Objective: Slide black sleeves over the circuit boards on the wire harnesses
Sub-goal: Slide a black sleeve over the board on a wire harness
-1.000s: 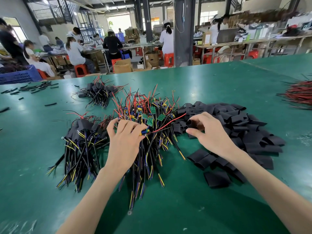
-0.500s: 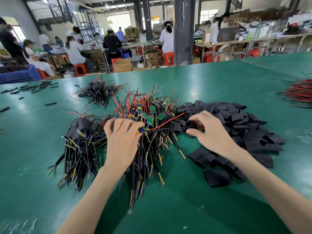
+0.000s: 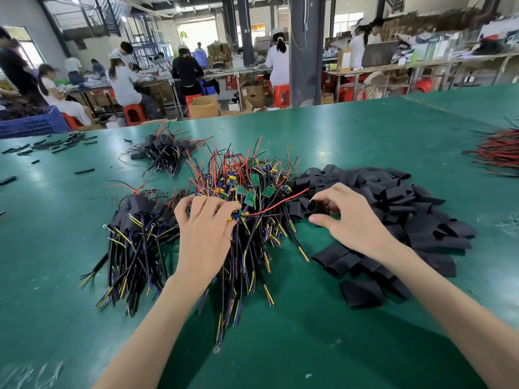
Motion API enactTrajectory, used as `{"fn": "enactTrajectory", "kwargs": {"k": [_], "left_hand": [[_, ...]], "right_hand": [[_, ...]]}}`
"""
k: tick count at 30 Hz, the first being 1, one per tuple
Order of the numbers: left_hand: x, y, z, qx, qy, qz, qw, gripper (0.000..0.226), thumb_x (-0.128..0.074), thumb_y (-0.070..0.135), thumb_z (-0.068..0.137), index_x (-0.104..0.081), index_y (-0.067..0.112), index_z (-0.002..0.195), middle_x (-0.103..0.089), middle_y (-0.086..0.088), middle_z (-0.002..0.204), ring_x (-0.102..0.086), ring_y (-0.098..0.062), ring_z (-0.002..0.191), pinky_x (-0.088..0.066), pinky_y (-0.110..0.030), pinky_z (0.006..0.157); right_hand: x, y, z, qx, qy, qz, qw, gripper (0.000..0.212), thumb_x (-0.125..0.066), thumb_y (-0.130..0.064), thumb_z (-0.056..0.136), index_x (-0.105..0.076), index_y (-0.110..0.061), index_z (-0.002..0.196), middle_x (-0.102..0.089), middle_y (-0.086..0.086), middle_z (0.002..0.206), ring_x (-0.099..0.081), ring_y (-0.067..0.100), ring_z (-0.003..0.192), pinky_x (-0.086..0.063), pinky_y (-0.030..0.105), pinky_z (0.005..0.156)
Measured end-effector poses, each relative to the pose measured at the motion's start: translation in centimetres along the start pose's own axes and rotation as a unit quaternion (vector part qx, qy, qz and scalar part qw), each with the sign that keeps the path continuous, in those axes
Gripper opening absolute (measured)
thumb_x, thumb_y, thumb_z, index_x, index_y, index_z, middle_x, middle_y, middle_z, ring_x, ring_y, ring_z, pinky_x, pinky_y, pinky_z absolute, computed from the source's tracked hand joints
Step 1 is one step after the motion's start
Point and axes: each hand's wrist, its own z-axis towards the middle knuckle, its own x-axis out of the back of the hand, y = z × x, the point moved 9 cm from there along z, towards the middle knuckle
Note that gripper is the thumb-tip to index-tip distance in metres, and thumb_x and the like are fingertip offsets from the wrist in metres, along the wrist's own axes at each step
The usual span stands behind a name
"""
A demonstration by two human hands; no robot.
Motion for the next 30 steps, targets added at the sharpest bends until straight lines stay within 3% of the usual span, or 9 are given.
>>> {"fn": "enactTrajectory", "kwargs": {"k": [10,14,16,17,19,22,23,26,30], "left_hand": [[0.3,0.3,0.1,-0.001,0.005,-0.017,1.0,0.031,-0.08,0.008,0.07,-0.069,0.019,0.097,-0.063,0.002,0.09,-0.046,-0.02,0.096,-0.024,-0.041,0.099],[0.4,-0.1,0.1,0.015,0.007,-0.019,1.0,0.029,-0.079,0.011,0.072,-0.068,0.018,0.098,-0.064,0.002,0.092,-0.049,-0.019,0.095,-0.025,-0.041,0.1],[0.3,-0.1,0.1,0.015,0.001,-0.015,1.0,0.029,-0.08,0.011,0.072,-0.068,0.018,0.098,-0.063,0.002,0.091,-0.051,-0.021,0.094,-0.024,-0.042,0.101],[0.3,0.0,0.1,0.015,-0.003,-0.013,1.0,0.029,-0.08,0.011,0.071,-0.068,0.018,0.097,-0.063,0.002,0.091,-0.052,-0.021,0.094,-0.024,-0.042,0.101],[0.2,0.3,0.1,0.01,-0.015,-0.013,1.0,0.03,-0.079,0.009,0.071,-0.069,0.02,0.097,-0.062,0.003,0.09,-0.052,-0.021,0.094,-0.024,-0.042,0.102],[-0.2,1.2,0.2,-0.021,-0.038,-0.016,0.999,0.03,-0.077,0.006,0.071,-0.069,0.023,0.095,-0.062,0.006,0.09,-0.053,-0.018,0.095,-0.025,-0.044,0.102],[-0.2,1.5,0.2,-0.035,-0.04,-0.016,0.998,0.031,-0.076,0.006,0.071,-0.069,0.024,0.095,-0.062,0.007,0.09,-0.053,-0.018,0.095,-0.025,-0.044,0.103],[0.0,2.5,0.3,-0.06,-0.035,-0.024,0.997,0.028,-0.072,0.008,0.073,-0.069,0.024,0.096,-0.063,0.008,0.093,-0.055,-0.018,0.096,-0.026,-0.047,0.104],[0.3,2.8,0.6,-0.057,-0.029,-0.032,0.997,0.025,-0.069,0.012,0.077,-0.069,0.025,0.098,-0.063,0.009,0.094,-0.054,-0.016,0.097,-0.025,-0.046,0.104]], "right_hand": [[0.4,0.1,0.0,-0.016,0.023,0.011,1.0,0.028,-0.075,-0.018,0.078,-0.065,-0.012,0.104,-0.054,-0.002,0.093,-0.052,0.014,0.079,-0.036,0.019,0.078],[1.1,1.6,0.2,-0.08,0.058,0.026,0.995,0.024,-0.069,-0.022,0.083,-0.064,-0.013,0.105,-0.057,0.003,0.1,-0.055,0.015,0.087,-0.038,0.021,0.085],[1.5,2.7,0.1,-0.144,0.077,0.187,0.969,0.018,-0.065,-0.02,0.087,-0.065,-0.013,0.104,-0.062,0.001,0.095,-0.057,0.014,0.085,-0.043,0.028,0.089],[1.6,2.6,0.0,-0.16,0.078,0.309,0.934,0.015,-0.063,-0.016,0.088,-0.065,-0.011,0.103,-0.062,-0.001,0.091,-0.056,0.012,0.084,-0.045,0.033,0.09],[2.2,1.4,0.1,-0.132,0.071,0.422,0.894,0.014,-0.06,-0.009,0.088,-0.065,-0.011,0.101,-0.062,-0.001,0.095,-0.054,0.012,0.09,-0.041,0.033,0.091],[3.1,-2.9,-0.2,0.059,0.024,0.205,0.977,0.022,-0.069,-0.013,0.082,-0.067,-0.013,0.104,-0.054,0.0,0.127,-0.041,0.016,0.124,-0.025,0.03,0.109],[2.5,-4.4,-0.7,0.127,-0.003,0.127,0.984,0.024,-0.072,-0.019,0.079,-0.068,-0.015,0.102,-0.051,0.0,0.133,-0.034,0.017,0.13,-0.019,0.03,0.113],[-1.2,-7.1,-2.1,0.231,-0.073,-0.052,0.969,0.03,-0.071,-0.038,0.076,-0.07,-0.022,0.102,-0.047,-0.002,0.139,-0.025,0.016,0.138,-0.002,0.045,0.117],[-5.0,-5.7,-2.7,0.199,-0.178,-0.135,0.954,0.035,-0.059,-0.045,0.087,-0.059,-0.027,0.117,-0.055,-0.013,0.124,-0.037,0.002,0.126,0.013,0.043,0.115]]}}
